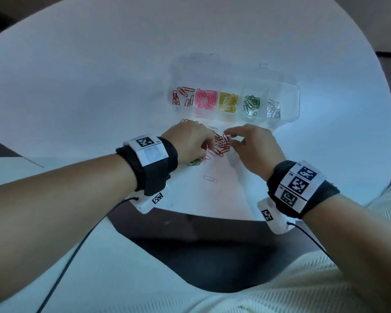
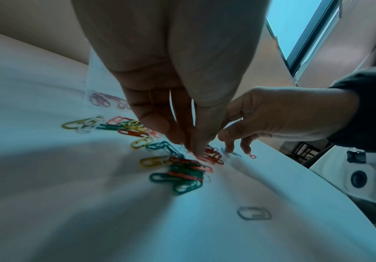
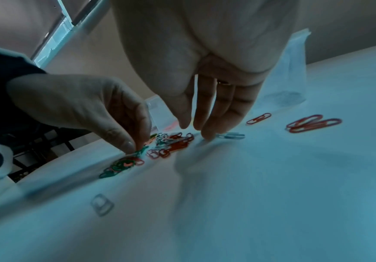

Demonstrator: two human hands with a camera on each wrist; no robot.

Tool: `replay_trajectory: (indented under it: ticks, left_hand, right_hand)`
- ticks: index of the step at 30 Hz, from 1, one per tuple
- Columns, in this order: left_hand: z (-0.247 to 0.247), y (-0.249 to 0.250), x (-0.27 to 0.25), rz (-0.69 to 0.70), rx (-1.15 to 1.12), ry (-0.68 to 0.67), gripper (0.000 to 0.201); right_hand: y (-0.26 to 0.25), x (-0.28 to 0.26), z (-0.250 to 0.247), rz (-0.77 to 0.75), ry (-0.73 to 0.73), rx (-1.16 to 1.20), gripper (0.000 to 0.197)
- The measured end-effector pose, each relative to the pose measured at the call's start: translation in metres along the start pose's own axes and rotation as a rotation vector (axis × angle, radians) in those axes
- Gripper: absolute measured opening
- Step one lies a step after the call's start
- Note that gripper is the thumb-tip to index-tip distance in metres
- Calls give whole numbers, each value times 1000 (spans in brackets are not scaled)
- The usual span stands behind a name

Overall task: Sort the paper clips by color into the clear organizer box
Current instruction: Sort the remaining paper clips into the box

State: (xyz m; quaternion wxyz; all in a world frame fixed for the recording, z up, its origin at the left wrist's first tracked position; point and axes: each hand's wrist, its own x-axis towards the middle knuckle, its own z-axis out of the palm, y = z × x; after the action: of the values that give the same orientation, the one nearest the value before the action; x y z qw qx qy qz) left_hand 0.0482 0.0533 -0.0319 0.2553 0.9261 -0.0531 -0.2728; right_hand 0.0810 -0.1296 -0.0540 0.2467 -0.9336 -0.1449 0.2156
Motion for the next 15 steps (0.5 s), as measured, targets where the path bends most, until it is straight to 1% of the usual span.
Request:
replay_trajectory:
  ticks: [2,5,6,8,11,13,15]
  left_hand:
    - [2,-3,1,-3,3,-5,23]
    - [0,-7,3,-18,3,15,21]
    - [-1,-7,3,-26,-1,7,20]
    - [-2,-8,3,-30,6,-52,19]
    - [0,-7,2,-20,71,-155,25]
    - [1,-7,2,-7,117,-167,26]
    - [1,-8,3,0,116,-157,26]
  right_hand:
    - [0,3,5,-65,4,-43,28]
    - [2,3,8,-117,24,-98,25]
    - [3,3,8,-109,28,-104,23]
    - [6,4,8,-71,35,-96,18]
    - [8,5,7,-8,38,-86,12]
    - [8,5,5,18,34,-51,12]
    - [7,5,1,57,18,19,14]
